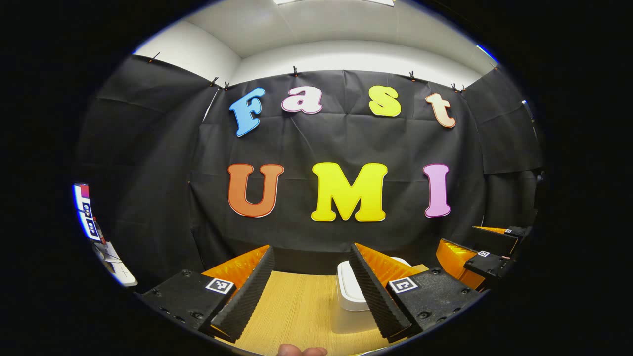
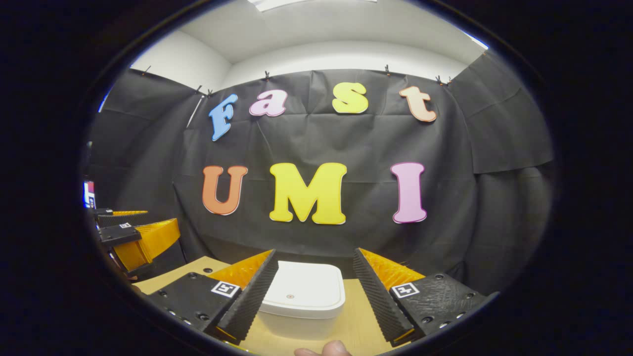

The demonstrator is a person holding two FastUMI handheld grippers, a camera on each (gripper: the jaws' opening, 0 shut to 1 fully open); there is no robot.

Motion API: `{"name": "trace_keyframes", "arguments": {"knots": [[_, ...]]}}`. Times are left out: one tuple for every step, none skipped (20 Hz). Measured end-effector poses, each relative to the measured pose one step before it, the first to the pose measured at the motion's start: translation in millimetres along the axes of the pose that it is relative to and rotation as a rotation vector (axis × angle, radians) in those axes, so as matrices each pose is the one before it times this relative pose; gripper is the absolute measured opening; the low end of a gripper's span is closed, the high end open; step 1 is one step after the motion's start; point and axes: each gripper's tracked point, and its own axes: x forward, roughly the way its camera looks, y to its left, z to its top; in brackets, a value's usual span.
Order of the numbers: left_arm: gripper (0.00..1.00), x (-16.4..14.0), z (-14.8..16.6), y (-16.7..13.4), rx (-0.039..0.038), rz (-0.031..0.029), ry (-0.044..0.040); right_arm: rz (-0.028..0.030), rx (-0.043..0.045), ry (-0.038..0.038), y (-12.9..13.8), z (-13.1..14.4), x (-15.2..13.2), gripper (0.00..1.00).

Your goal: Press the lid of the desktop garbage bin to open it, pick up the crumpled paper on the desktop and throw it into the bin, then pick up the pop can on the desktop and drop it into the bin, and finally close the garbage bin lid.

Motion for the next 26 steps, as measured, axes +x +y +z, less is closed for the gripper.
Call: {"name": "trace_keyframes", "arguments": {"knots": [[0.98,0.88,-0.37,-0.50,0.00083,-0.00076,-0.00003,0.00106,0.00175,0.00215,0.69,-1.46,0.76,0.95],[0.98,0.07,0.53,-1.56,0.00179,-0.00012,-0.00269,0.00250,0.00165,0.00402,1.51,-1.29,-0.45,0.95],[0.98,-1.33,0.33,-0.62,0.00281,-0.00075,-0.00184,0.00237,0.00090,0.00202,0.93,-1.21,1.35,0.95],[0.98,-0.79,0.28,0.49,0.00166,-0.00054,-0.00219,0.00222,-0.00041,0.00004,0.77,0.33,-0.45,0.95],[0.98,0.42,0.91,-0.13,0.00069,-0.00073,0.00027,-0.00016,-0.00070,-0.00289,0.21,1.10,-0.68,0.95],[0.98,0.29,-1.00,-0.41,0.00066,-0.00026,0.00029,0.00012,-0.00058,-0.00283,0.24,1.29,-0.05,0.95],[0.98,0.70,-0.93,0.26,0.00026,-0.00037,0.00073,0.00056,-0.00063,-0.00166,0.55,-0.92,1.55,0.97],[0.98,1.23,-1.36,-1.04,-0.00103,0.00096,-0.00165,0.00038,-0.00080,0.00156,0.60,-0.02,0.15,0.95],[0.98,0.38,-0.92,-0.58,-0.00056,-0.00061,0.00024,0.00196,0.00090,0.00389,0.26,-1.63,-0.32,0.95],[0.98,1.00,0.57,-0.55,-0.00058,-0.00067,0.00074,0.00104,0.00055,0.00609,0.10,-1.63,-0.03,0.95],[0.98,0.48,-0.81,-0.48,0.00061,-0.00058,0.00242,-0.00070,0.00145,0.00208,-0.90,-0.59,-0.22,0.95],[0.98,0.12,-0.31,0.11,0.00067,0.00002,-0.00022,-0.00092,0.00256,-0.00241,-0.33,0.90,-0.36,0.95],[0.98,-0.58,0.58,-0.53,0.00108,0.00013,-0.00305,-0.00240,0.00141,-0.00359,-0.95,1.34,1.37,0.95],[0.98,-0.05,1.01,-0.42,0.00187,0.00000,-0.00250,-0.00120,0.00005,-0.00208,-0.45,0.82,0.22,0.95],[0.98,0.65,-0.20,-0.80,0.00060,-0.00084,-0.00091,0.00063,0.00017,0.00014,0.43,-0.97,-1.47,0.95],[0.98,-0.43,-0.78,0.49,-0.00031,-0.00029,0.00083,0.00250,-0.00041,0.00272,1.08,-0.62,0.01,0.95],[0.98,-0.05,-0.71,0.48,-0.00182,0.00052,0.00085,0.00110,-0.00182,0.00196,0.47,-0.62,-0.34,0.95],[0.98,0.61,0.08,-0.25,-0.00202,0.00013,-0.00050,0.00157,-0.00038,0.00016,-0.02,0.42,-0.17,0.95],[0.98,0.32,0.61,0.03,-0.00143,0.00027,-0.00014,-0.00009,-0.00044,-0.00202,0.33,-0.14,0.76,0.95],[0.98,-0.36,-0.51,0.22,-0.00007,0.00120,0.00136,-0.00016,0.00000,-0.00240,-0.14,0.93,-0.96,0.95],[0.98,-0.99,-0.65,0.18,-0.00013,0.00167,0.00042,-0.00037,-0.00109,-0.00112,-0.19,-0.08,0.41,0.95],[0.98,-1.49,0.57,0.42,-0.00061,-0.00074,-0.00017,-0.00022,-0.00043,0.00083,0.14,-0.08,-0.39,0.95],[0.98,-0.38,-0.14,-0.15,0.00036,-0.00022,-0.00015,0.00006,-0.00024,0.00069,0.25,-0.60,-0.89,0.95],[0.98,0.14,-0.26,-0.72,0.00104,-0.00060,0.00095,0.00046,-0.00094,0.00152,0.00,-0.78,-1.15,0.95],[0.98,-0.72,-0.15,-0.56,0.00073,-0.00172,-0.00018,0.00030,-0.00088,0.00026,0.62,-0.29,0.90,0.95],[0.98,-0.31,-0.03,1.16,0.00033,0.00013,-0.00047,-0.00006,-0.00028,-0.00021,0.27,0.79,-0.69,0.95]]}}
